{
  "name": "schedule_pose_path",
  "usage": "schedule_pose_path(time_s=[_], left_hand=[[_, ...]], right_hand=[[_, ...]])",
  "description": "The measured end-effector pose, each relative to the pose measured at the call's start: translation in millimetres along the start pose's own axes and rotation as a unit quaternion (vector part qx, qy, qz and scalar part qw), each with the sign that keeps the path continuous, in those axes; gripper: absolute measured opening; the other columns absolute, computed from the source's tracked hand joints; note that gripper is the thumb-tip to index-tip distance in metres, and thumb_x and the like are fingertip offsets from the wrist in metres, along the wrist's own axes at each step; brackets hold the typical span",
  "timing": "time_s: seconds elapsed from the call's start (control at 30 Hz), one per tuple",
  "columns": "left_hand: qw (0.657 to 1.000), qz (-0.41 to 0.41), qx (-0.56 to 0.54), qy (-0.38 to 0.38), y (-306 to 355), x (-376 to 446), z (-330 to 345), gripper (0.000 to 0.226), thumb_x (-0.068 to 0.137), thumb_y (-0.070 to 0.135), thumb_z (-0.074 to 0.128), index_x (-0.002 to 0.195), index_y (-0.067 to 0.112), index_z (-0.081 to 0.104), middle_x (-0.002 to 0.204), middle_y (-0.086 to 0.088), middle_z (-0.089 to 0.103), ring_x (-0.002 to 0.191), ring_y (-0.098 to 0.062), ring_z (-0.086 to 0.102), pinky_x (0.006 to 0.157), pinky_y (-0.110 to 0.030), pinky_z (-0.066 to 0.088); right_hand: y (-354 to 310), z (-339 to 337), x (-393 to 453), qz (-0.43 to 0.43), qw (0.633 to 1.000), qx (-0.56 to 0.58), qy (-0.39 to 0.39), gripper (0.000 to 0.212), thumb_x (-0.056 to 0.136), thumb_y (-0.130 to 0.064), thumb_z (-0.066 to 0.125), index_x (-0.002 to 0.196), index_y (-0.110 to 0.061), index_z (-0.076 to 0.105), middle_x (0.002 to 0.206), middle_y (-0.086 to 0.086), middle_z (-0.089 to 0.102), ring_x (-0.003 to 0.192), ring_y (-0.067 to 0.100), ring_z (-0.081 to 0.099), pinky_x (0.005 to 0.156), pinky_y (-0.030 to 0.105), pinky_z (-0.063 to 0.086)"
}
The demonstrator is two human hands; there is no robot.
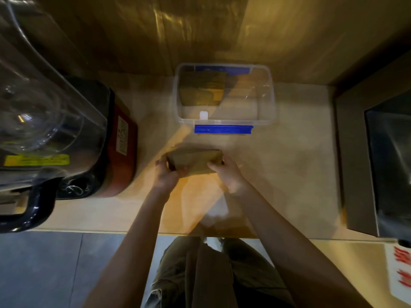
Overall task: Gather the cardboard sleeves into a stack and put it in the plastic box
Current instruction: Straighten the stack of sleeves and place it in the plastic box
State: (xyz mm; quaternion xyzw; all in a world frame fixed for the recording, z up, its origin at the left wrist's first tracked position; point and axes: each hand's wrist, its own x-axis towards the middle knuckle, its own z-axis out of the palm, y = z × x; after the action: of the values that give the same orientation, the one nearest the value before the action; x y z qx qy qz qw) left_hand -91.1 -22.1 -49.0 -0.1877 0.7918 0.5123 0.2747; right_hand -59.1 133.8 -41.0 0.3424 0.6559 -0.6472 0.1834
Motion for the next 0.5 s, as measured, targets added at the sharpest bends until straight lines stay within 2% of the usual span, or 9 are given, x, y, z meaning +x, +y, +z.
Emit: schedule_pose_path(time_s=[0.07, 0.13, 0.2, 0.3, 0.37, 0.43, 0.5], left_hand=[[0.999, 0.032, 0.024, -0.025, 1, -8, 12, 0.068, 0.07, 0.011, 0.071, 0.131, 0.012, 0.039, 0.131, -0.015, 0.039, 0.118, -0.032, 0.044, 0.097, -0.05, 0.047], [0.995, 0.071, 0.054, -0.036, 2, -15, 24, 0.066, 0.071, 0.012, 0.07, 0.129, 0.012, 0.039, 0.127, -0.015, 0.046, 0.114, -0.032, 0.048, 0.094, -0.051, 0.048], [0.99, 0.112, 0.079, -0.041, 5, -26, 34, 0.063, 0.073, 0.011, 0.069, 0.128, 0.013, 0.039, 0.122, -0.014, 0.054, 0.11, -0.029, 0.053, 0.093, -0.048, 0.049], [0.978, 0.171, 0.107, -0.055, 8, -40, 47, 0.064, 0.075, 0.012, 0.067, 0.13, 0.015, 0.036, 0.123, -0.01, 0.056, 0.114, -0.023, 0.051, 0.096, -0.038, 0.046], [0.969, 0.211, 0.111, -0.06, 8, -48, 55, 0.065, 0.076, 0.011, 0.067, 0.132, 0.014, 0.034, 0.125, -0.009, 0.055, 0.116, -0.021, 0.051, 0.094, -0.029, 0.043], [0.965, 0.231, 0.107, -0.058, 8, -54, 64, 0.068, 0.077, 0.011, 0.065, 0.135, 0.014, 0.03, 0.13, -0.009, 0.053, 0.12, -0.019, 0.049, 0.096, -0.024, 0.039], [0.967, 0.229, 0.099, -0.057, 5, -57, 72, 0.07, 0.078, 0.009, 0.063, 0.138, 0.016, 0.027, 0.136, -0.01, 0.048, 0.126, -0.02, 0.045, 0.099, -0.021, 0.034]], right_hand=[[7, -16, -6, -0.013, 1.0, -0.018, 0.02, 0.028, 0.085, -0.007, 0.059, 0.113, -0.002, 0.055, 0.101, 0.006, 0.057, 0.093, 0.017, 0.055, 0.079, 0.024, 0.042], [15, -34, -13, -0.032, 0.998, -0.024, 0.04, 0.028, 0.083, -0.004, 0.062, 0.11, -0.001, 0.056, 0.099, 0.005, 0.059, 0.08, 0.012, 0.058, 0.063, 0.008, 0.045], [22, -51, -21, -0.045, 0.998, -0.022, 0.046, 0.03, 0.079, 0.001, 0.064, 0.108, -0.004, 0.057, 0.096, 0.005, 0.062, 0.081, 0.014, 0.06, 0.056, 0.002, 0.045], [30, -77, -31, -0.081, 0.995, -0.031, 0.046, 0.047, 0.073, 0.004, 0.068, 0.117, -0.006, 0.055, 0.092, -0.002, 0.063, 0.087, 0.014, 0.06, 0.066, 0.005, 0.049], [34, -89, -35, -0.129, 0.988, -0.063, 0.057, 0.055, 0.07, 0.007, 0.07, 0.122, -0.004, 0.053, 0.103, 0.002, 0.061, 0.096, 0.016, 0.058, 0.084, 0.019, 0.049], [38, -97, -40, -0.168, 0.98, -0.073, 0.071, 0.054, 0.069, 0.009, 0.068, 0.119, -0.004, 0.055, 0.107, 0.005, 0.06, 0.102, 0.019, 0.057, 0.091, 0.029, 0.046], [44, -99, -47, -0.192, 0.975, -0.07, 0.092, 0.053, 0.071, 0.009, 0.066, 0.12, -0.005, 0.053, 0.109, 0.002, 0.059, 0.104, 0.017, 0.055, 0.09, 0.016, 0.045]])
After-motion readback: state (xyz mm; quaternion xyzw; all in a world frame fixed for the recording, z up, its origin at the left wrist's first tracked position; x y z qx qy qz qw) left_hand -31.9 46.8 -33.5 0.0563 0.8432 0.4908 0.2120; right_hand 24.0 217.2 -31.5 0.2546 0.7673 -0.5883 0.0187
